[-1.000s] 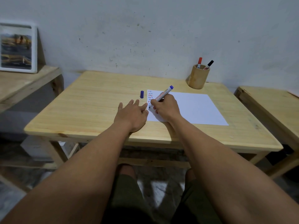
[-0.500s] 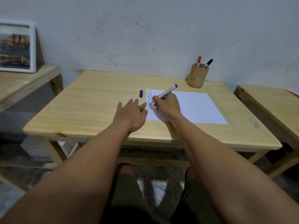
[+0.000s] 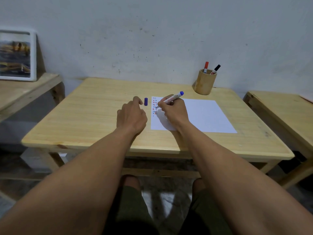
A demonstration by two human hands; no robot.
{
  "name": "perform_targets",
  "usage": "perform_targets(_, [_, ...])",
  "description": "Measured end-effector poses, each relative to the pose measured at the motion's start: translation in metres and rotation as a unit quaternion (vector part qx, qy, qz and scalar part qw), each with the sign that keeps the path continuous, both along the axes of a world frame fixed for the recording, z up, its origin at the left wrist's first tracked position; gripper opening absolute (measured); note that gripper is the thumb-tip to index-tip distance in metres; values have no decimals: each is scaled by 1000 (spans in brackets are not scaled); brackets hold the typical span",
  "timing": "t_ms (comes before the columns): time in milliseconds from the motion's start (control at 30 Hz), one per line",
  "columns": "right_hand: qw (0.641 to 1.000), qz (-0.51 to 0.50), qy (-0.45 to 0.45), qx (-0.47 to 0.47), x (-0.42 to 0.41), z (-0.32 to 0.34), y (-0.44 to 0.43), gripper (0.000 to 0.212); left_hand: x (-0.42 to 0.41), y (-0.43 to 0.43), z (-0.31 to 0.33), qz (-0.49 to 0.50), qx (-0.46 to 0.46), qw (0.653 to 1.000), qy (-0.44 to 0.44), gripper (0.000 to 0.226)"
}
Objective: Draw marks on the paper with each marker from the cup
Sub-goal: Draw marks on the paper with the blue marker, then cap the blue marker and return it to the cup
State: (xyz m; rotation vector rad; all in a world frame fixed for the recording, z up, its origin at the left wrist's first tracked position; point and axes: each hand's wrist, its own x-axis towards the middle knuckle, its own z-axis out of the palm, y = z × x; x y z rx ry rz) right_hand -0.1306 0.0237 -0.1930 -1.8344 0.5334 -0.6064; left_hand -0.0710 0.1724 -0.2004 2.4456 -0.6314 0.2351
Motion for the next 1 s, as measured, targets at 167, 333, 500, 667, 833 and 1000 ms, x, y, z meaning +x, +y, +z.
perform_targets(167, [1000, 2, -8, 23, -4, 13, -4, 14, 20, -23, 5, 1, 17, 1000, 8, 46])
perform_targets(333, [999, -11, -22, 42, -6, 25, -16, 12, 39, -41, 6, -6, 29, 999, 31, 39])
perform_targets(500, [998, -9, -41, 53, -7, 27, -28, 14, 41, -45, 9, 6, -1, 1000, 2, 39])
perform_targets(667, [984, 9, -81, 156, -9, 38, -25, 12, 37, -54, 32, 10, -92, 995, 34, 38])
perform_targets(833, [973, 30, -99, 206, -14, 52, -19, 32, 29, -62, 56, -2, -152, 987, 51, 28])
perform_targets(1000, [963, 50, -111, 238, -18, 56, -22, 30, 27, -61, 72, -2, -269, 955, 121, 28])
